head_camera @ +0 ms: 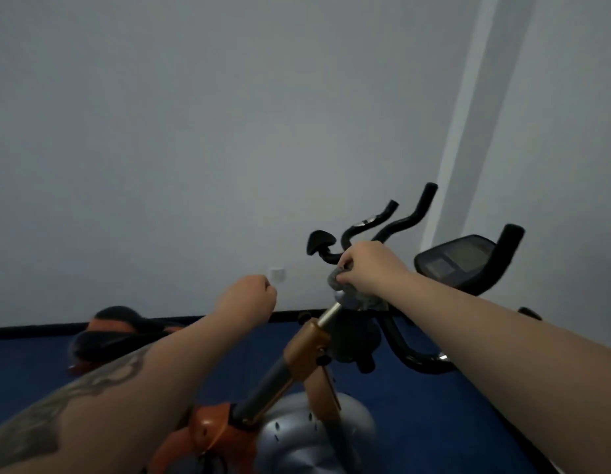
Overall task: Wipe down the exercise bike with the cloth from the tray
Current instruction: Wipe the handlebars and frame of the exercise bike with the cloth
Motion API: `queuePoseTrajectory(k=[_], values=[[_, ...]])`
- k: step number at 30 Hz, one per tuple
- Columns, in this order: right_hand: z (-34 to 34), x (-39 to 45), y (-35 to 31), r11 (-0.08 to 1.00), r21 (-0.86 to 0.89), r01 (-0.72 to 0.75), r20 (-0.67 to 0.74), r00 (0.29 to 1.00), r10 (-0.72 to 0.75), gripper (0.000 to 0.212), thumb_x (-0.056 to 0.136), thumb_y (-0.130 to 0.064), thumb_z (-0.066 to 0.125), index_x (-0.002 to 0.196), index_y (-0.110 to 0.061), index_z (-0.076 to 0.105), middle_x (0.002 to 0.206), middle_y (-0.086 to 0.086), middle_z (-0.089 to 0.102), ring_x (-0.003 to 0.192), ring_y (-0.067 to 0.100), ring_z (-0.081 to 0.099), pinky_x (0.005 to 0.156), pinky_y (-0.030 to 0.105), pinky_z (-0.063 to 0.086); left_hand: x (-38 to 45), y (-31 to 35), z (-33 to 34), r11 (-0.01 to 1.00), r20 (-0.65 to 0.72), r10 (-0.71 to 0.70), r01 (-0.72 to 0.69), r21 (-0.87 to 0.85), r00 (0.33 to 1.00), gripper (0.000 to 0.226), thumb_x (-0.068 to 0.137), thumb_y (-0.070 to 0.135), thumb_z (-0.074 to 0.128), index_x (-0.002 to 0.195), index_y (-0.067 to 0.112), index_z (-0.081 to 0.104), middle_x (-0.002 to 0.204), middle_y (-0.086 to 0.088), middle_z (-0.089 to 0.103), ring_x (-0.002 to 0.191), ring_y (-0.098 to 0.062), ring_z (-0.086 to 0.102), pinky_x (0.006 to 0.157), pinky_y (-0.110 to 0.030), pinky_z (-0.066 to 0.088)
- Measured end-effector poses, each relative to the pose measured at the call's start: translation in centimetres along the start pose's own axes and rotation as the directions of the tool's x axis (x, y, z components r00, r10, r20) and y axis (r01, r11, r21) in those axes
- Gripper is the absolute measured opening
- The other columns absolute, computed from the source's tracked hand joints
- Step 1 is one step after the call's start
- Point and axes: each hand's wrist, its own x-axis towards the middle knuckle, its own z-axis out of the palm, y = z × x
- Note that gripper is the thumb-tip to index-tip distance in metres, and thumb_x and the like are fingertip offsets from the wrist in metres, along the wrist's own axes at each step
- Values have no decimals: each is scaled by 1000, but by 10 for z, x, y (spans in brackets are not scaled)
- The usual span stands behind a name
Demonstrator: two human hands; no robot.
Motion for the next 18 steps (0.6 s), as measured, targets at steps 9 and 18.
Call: queuePoseTrajectory(k=[9,18], values=[[28,21,-164,956,191,221,-131,971,-198,19,84,-30,66,95,-16,73,92,4,72,83,21,65,67,28,49,-45,-139,-123,975,-205,-209,219,30,956,27,94,21,37,96,8,60,95,-9,63,83,-27,59,75,-35,49],[106,23,-370,903,299,309,-143,950,-278,12,84,-27,66,83,-17,71,79,3,70,70,21,64,60,27,48,-116,-341,-219,929,-259,-334,362,69,906,28,96,24,37,106,12,60,99,-4,64,83,-22,60,73,-35,51]])
